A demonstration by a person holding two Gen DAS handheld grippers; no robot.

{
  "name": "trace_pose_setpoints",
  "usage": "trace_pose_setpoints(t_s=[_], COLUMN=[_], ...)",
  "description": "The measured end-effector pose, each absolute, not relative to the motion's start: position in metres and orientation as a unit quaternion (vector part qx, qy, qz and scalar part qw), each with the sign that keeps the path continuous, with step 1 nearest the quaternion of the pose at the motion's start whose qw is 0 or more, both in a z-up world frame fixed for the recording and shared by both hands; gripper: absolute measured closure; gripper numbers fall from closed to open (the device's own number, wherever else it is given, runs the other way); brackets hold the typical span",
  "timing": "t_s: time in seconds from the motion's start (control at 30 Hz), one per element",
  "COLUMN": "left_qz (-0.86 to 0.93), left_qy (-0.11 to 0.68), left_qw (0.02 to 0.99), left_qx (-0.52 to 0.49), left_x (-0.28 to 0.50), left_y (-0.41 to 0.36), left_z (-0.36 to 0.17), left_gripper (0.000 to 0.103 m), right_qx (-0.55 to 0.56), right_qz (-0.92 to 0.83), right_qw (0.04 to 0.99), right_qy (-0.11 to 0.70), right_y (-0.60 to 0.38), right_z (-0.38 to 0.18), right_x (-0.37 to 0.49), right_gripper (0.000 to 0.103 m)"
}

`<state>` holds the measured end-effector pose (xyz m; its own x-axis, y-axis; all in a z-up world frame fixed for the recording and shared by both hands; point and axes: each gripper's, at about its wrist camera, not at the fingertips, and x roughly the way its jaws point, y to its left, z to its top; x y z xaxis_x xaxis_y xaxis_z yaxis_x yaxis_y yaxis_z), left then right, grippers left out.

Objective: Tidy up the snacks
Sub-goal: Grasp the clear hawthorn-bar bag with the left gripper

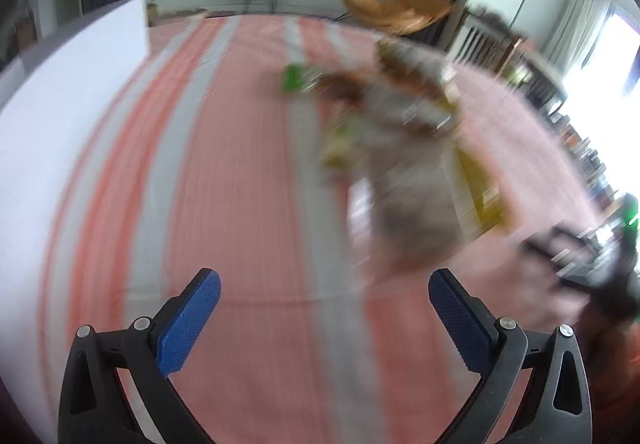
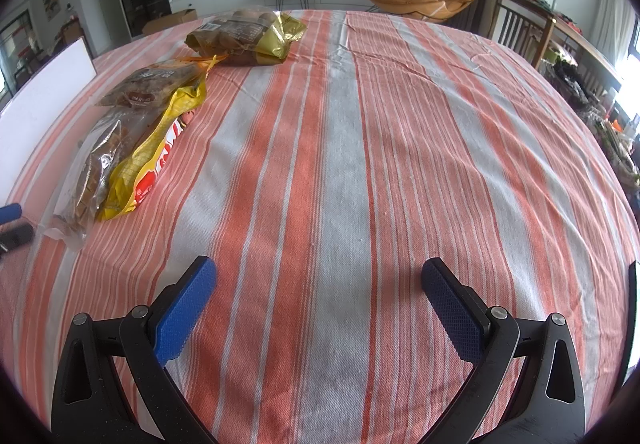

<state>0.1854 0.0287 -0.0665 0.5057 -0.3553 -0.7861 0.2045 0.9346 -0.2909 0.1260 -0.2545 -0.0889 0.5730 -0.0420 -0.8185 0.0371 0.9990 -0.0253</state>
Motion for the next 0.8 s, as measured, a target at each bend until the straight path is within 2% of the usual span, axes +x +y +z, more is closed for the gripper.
trace_pose_setpoints(t_s=[0.23,0.3,0.4,0.67,0.8], left_qz=[-0.162,-0.144,-0.151,-0.155,-0.102], left_qy=[0.515,0.532,0.502,0.509,0.504], left_qw=[0.842,0.835,0.851,0.846,0.857], left_qx=[-0.020,-0.009,-0.008,-0.030,-0.037], left_x=[0.241,0.250,0.239,0.154,0.148], left_y=[-0.044,-0.057,-0.062,-0.002,0.043], left_z=[-0.071,-0.082,-0.076,-0.072,-0.073], left_gripper=[0.001,0.006,0.054,0.055,0.055], right_qx=[-0.004,-0.003,-0.003,-0.004,-0.004], right_qz=[-0.022,-0.022,-0.022,-0.022,-0.022], right_qw=[0.887,0.887,0.887,0.886,0.886], right_qy=[0.462,0.462,0.462,0.462,0.462], right_y=[-0.254,-0.255,-0.255,-0.254,-0.254], right_z=[-0.089,-0.089,-0.089,-0.089,-0.089], right_x=[0.127,0.126,0.126,0.128,0.128], right_gripper=[0.000,0.000,0.000,0.000,0.000])
